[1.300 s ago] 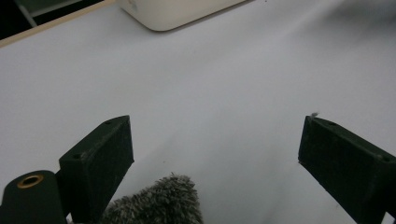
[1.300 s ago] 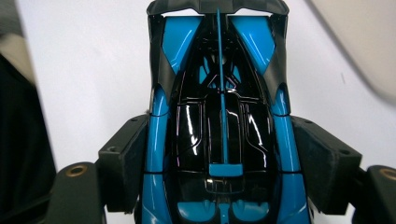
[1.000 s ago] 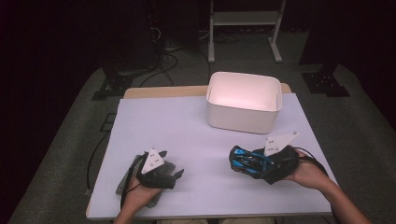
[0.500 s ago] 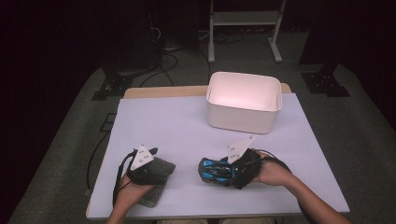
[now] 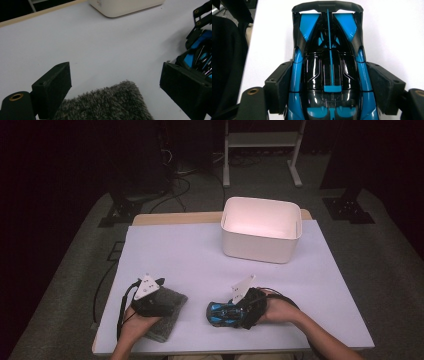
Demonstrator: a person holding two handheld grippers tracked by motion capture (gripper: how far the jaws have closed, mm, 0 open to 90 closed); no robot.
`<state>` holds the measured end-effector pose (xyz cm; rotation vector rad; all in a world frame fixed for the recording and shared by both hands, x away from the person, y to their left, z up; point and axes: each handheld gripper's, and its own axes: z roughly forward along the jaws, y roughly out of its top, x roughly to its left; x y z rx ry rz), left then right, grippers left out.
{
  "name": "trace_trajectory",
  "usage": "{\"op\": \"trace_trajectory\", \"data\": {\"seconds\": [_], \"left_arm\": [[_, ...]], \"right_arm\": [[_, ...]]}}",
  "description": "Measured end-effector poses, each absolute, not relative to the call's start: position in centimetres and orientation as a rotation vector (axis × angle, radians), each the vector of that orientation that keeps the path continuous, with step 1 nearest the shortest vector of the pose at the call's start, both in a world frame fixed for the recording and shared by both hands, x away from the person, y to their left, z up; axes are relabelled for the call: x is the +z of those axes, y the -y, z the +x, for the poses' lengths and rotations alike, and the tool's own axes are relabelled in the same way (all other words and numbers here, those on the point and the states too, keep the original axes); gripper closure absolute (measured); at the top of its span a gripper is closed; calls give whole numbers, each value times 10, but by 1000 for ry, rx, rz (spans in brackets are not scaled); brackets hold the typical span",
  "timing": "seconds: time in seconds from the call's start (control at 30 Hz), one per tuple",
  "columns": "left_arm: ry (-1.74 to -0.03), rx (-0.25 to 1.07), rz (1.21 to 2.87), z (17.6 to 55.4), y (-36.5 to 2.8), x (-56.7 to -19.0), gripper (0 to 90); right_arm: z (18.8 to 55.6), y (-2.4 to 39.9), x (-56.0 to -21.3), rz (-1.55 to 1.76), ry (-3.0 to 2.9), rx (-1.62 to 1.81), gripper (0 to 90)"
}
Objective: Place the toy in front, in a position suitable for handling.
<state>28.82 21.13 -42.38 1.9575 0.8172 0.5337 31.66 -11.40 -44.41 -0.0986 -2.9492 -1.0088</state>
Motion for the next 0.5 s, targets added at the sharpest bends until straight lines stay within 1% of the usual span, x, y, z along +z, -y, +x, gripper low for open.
{"op": "trace_trajectory", "data": {"seconds": [0.33, 0.4, 0.5], "left_arm": [[-810, 511, 1996, 289, -209, -427, 100], [-805, 505, 2000, 289, -209, -427, 101], [-798, 492, 2007, 289, -208, -427, 101]], "right_arm": [[313, 116, -452, -110, 2950, -1073, 244], [313, 117, -451, -135, 2946, -1092, 213], [311, 123, -446, -148, 2948, -1135, 209]]}}
